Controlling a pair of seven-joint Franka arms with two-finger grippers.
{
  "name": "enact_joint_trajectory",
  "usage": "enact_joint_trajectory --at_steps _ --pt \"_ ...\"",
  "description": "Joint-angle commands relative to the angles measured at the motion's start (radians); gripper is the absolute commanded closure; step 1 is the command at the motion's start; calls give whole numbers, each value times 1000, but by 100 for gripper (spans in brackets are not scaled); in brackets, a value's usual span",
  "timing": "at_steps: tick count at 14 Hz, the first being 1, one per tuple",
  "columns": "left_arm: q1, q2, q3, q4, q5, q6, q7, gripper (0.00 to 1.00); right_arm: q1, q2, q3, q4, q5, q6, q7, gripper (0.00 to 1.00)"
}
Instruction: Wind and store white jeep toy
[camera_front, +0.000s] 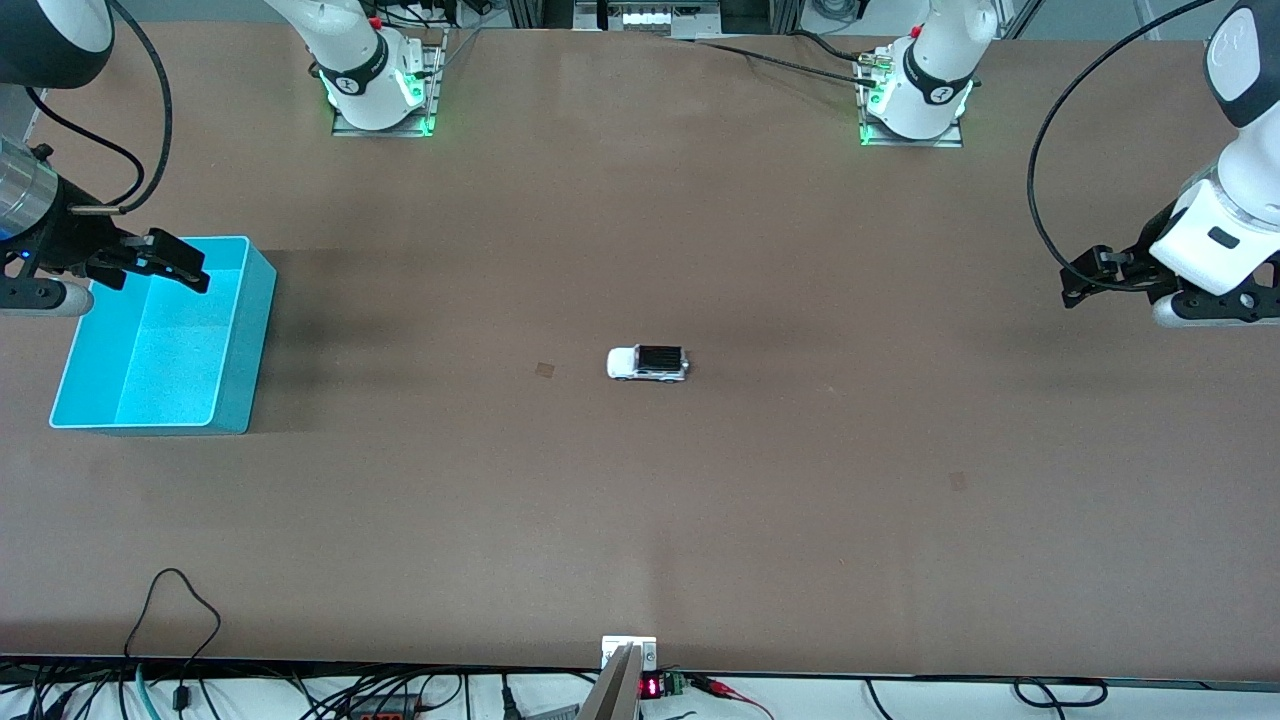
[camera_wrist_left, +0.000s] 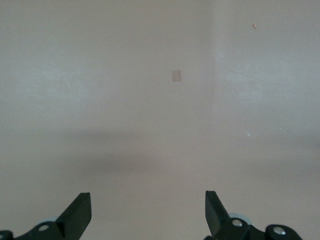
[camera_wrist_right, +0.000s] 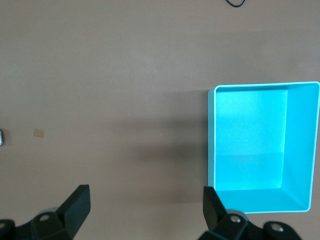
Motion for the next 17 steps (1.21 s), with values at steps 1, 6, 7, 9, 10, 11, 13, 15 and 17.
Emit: enact_joint_trajectory --at_steps 1,6,7,9,10,11,13,15,17 --pt "-7 -11 3 2 -13 -14 24 0 -1 -5 3 -1 5 -13 10 0" --pt "-10 -11 2 2 -13 -15 24 0 -2 -5 3 -1 5 -38 -10 0" --pt "-10 -11 2 2 -13 -15 24 0 -2 -3 3 -1 5 -38 -11 0" --pt "-10 -11 2 2 -13 -15 24 0 -1 7 3 -1 4 -38 -24 0" --pt "-10 -11 2 2 -13 -15 24 0 2 38 3 2 1 -41 -65 0" --pt "-10 -11 2 2 -13 -15 24 0 10 39 4 2 4 -53 -83 0" --pt "-12 -11 0 2 -11 -15 25 0 31 52 4 -1 4 -64 -87 0" --pt "-10 -11 2 2 -11 -15 25 0 94 70 4 2 2 -65 -90 0" --pt "-10 -9 2 2 -13 -15 25 0 171 105 4 5 -1 -64 -96 0"
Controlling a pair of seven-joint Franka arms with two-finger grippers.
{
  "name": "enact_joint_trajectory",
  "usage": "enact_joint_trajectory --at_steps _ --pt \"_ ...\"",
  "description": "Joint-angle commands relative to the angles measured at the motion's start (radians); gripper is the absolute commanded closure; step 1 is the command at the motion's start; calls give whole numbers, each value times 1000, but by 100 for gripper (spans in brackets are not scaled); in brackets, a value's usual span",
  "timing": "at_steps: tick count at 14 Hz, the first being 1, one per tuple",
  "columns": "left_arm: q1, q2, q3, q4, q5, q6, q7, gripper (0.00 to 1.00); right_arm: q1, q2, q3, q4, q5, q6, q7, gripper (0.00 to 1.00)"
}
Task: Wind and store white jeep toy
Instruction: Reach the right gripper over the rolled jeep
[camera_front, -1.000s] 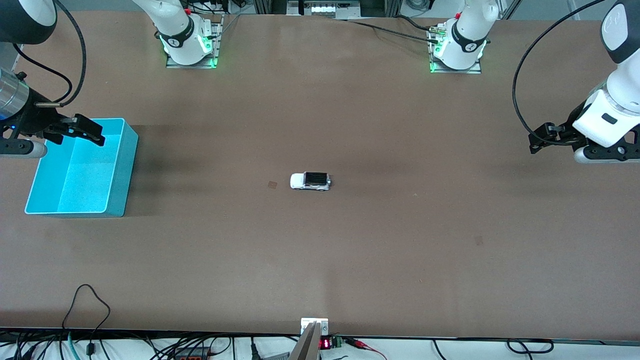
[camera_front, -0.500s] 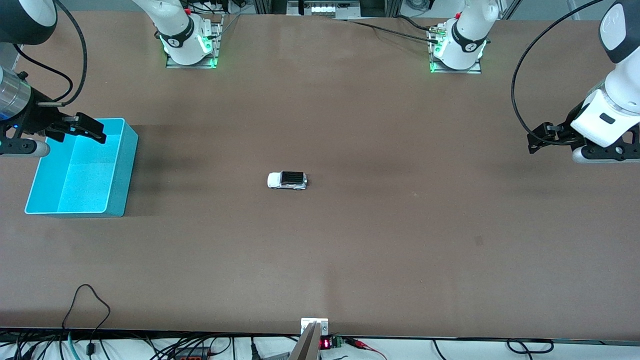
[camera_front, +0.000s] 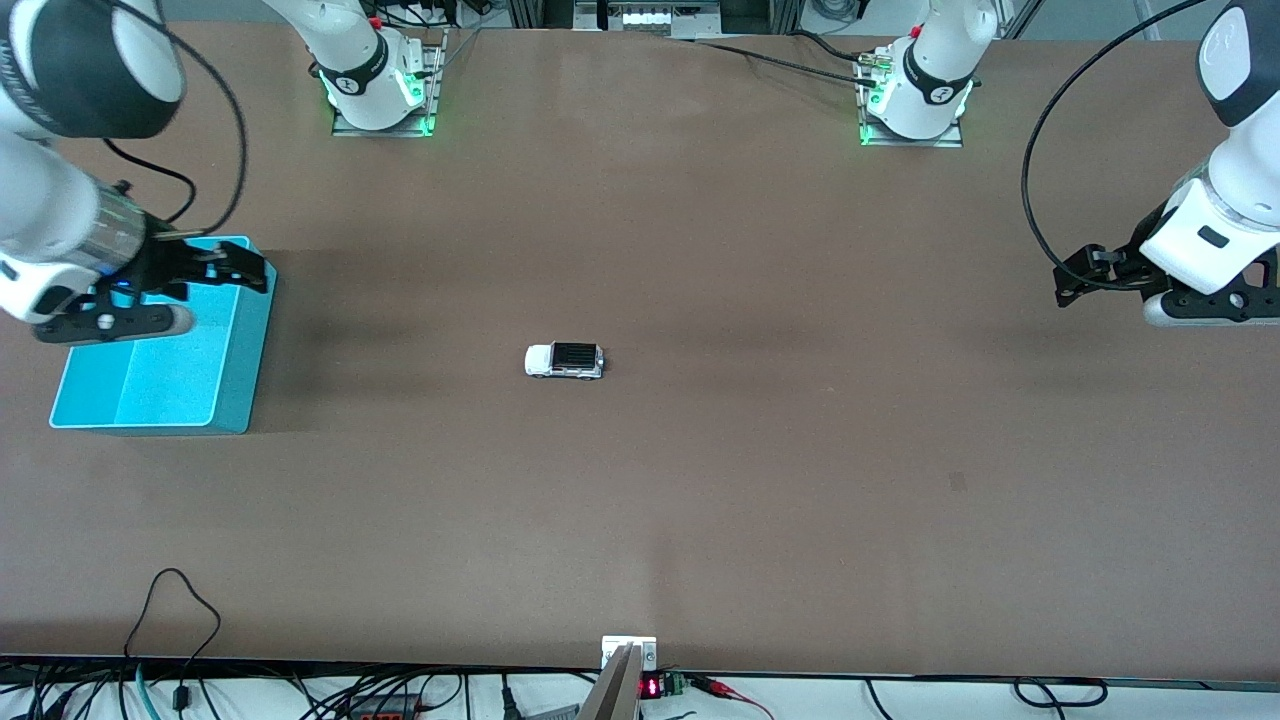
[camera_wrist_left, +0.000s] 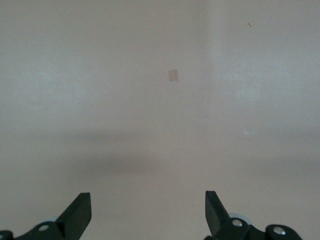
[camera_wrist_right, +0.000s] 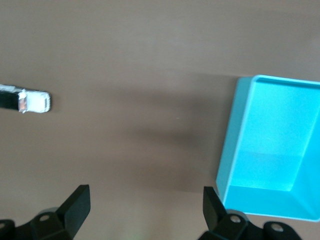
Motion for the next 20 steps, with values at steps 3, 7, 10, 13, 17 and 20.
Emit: enact_joint_trajectory --at_steps 3,7,10,13,17,20 --pt "-4 -9 7 0 -13 -17 25 0 188 84 -4 21 2 4 -71 0" --pt "-4 -9 7 2 -13 -31 25 0 330 227 -4 94 5 84 -175 0" --pt "-4 -9 7 2 -13 -32 25 0 376 313 -4 96 7 254 -360 0" --pt "-4 -9 7 2 -13 -34 25 0 445 389 -4 94 2 349 -490 0" --pt "-4 -9 7 2 -13 -35 26 0 476 474 -4 85 -2 490 -605 0" --pt "-4 -8 7 2 -13 -35 26 0 488 501 -4 39 -4 599 -636 0"
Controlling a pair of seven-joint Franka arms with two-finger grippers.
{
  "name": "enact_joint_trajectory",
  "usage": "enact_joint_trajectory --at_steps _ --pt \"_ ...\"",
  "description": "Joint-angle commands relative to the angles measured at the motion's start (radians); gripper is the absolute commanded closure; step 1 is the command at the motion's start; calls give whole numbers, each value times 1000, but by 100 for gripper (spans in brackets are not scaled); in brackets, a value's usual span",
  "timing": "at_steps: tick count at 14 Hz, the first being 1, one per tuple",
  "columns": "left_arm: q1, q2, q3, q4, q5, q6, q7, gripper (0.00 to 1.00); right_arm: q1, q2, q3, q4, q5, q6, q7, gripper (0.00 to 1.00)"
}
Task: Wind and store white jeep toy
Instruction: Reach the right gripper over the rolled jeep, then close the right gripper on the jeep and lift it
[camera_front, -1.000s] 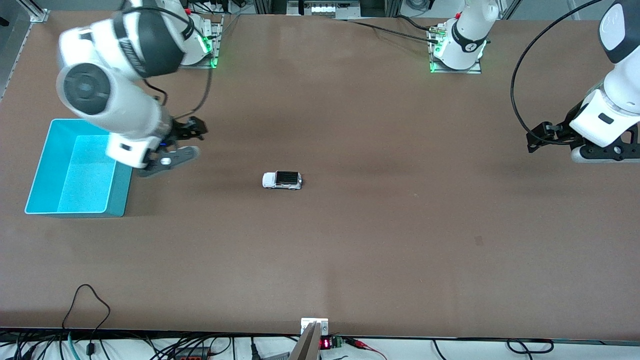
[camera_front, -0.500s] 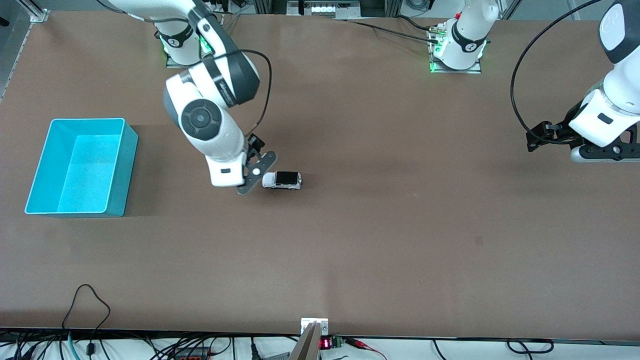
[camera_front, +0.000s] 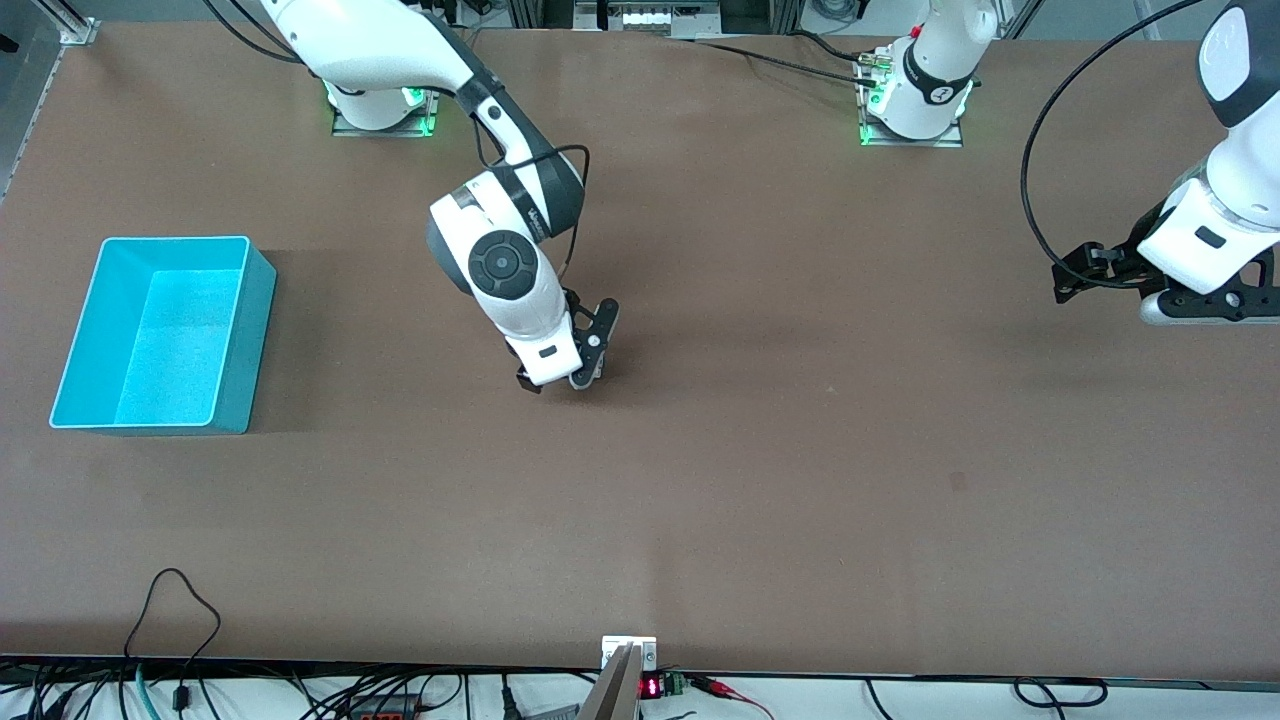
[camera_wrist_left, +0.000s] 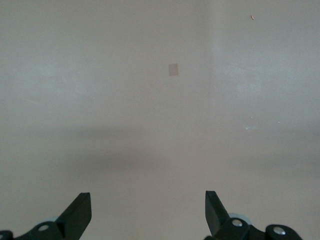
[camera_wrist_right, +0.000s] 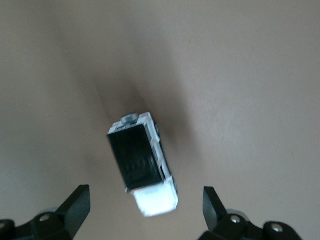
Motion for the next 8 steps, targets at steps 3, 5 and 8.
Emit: enact_joint_trajectory --at_steps 3,5,8 --pt "-4 -8 6 2 -13 -15 26 0 7 48 -10 -23 -3 101 -63 0" --pt "-2 -8 6 2 -13 -15 26 0 14 64 -10 -25 -4 108 -65 0" --pt "-2 -8 8 2 -13 -15 26 0 20 73 -10 -43 -4 125 -65 0"
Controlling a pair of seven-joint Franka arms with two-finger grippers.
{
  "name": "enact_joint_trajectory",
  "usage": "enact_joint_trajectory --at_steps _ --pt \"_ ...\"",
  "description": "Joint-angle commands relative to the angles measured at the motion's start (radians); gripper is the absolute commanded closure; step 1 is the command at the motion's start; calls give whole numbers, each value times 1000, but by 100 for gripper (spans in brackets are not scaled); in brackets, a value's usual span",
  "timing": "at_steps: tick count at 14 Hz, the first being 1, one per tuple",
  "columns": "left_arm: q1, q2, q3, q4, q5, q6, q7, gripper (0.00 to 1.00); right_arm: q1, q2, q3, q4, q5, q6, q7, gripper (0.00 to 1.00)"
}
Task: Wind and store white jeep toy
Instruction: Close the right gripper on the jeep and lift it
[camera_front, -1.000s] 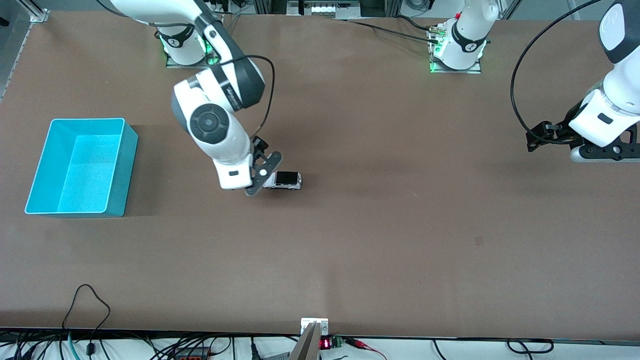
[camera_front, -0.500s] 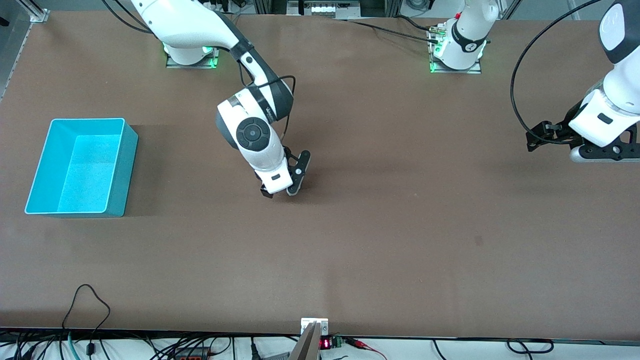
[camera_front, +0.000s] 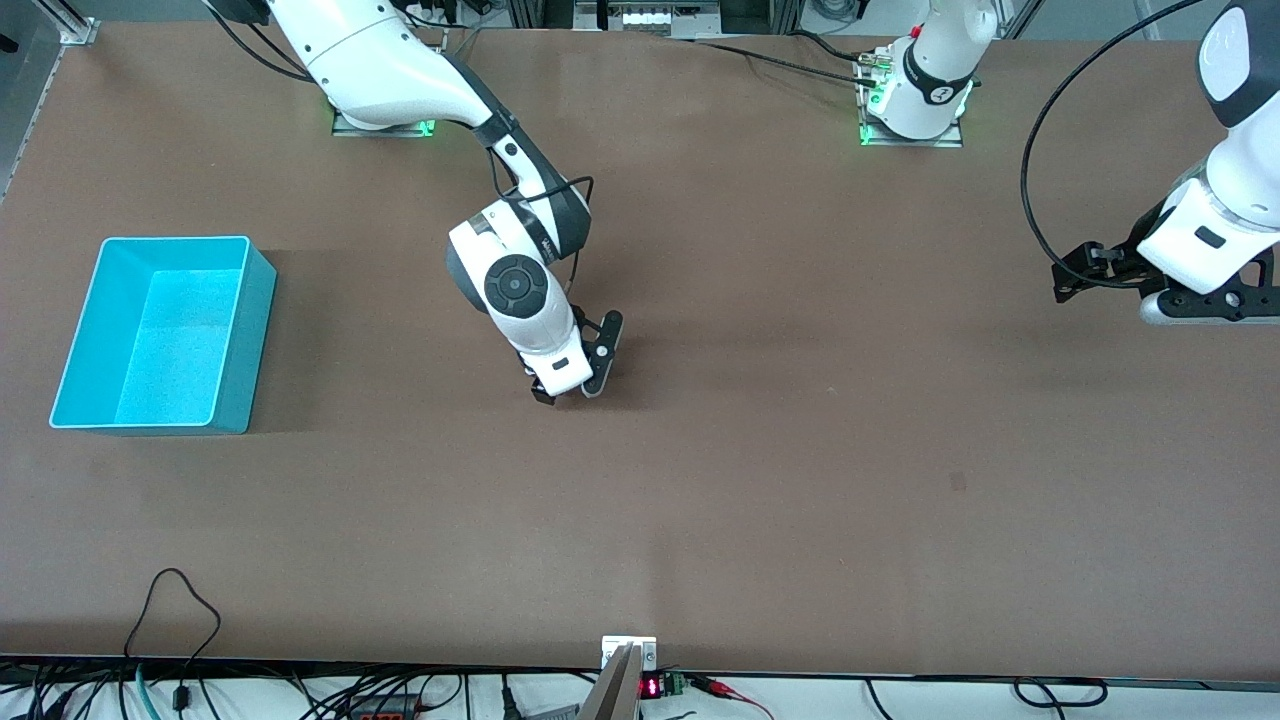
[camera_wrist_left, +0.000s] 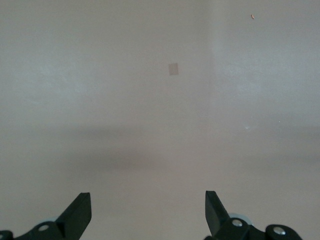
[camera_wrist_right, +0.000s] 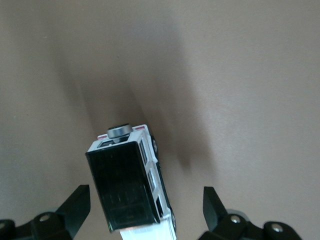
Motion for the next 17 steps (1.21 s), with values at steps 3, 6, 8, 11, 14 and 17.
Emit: enact_joint_trajectory --at_steps 3,6,8,11,14,17 --pt "-1 -8 6 2 -13 -13 26 0 23 -4 -7 -25 -3 23 -12 0" --pt "-1 -8 6 2 -13 -13 26 0 25 -4 -7 -33 -1 29 -11 0" --pt "-1 -8 6 2 -13 -13 26 0 26 -4 -7 -43 -6 49 -14 20" --pt "-1 -8 6 2 -13 -13 26 0 36 -11 -7 -45 -7 41 -15 83" --pt "-1 -8 6 2 -13 -13 26 0 37 -44 -9 -36 -7 37 0 100" --pt "-1 -8 6 2 -13 -13 28 0 7 -104 -24 -28 -4 -29 11 100"
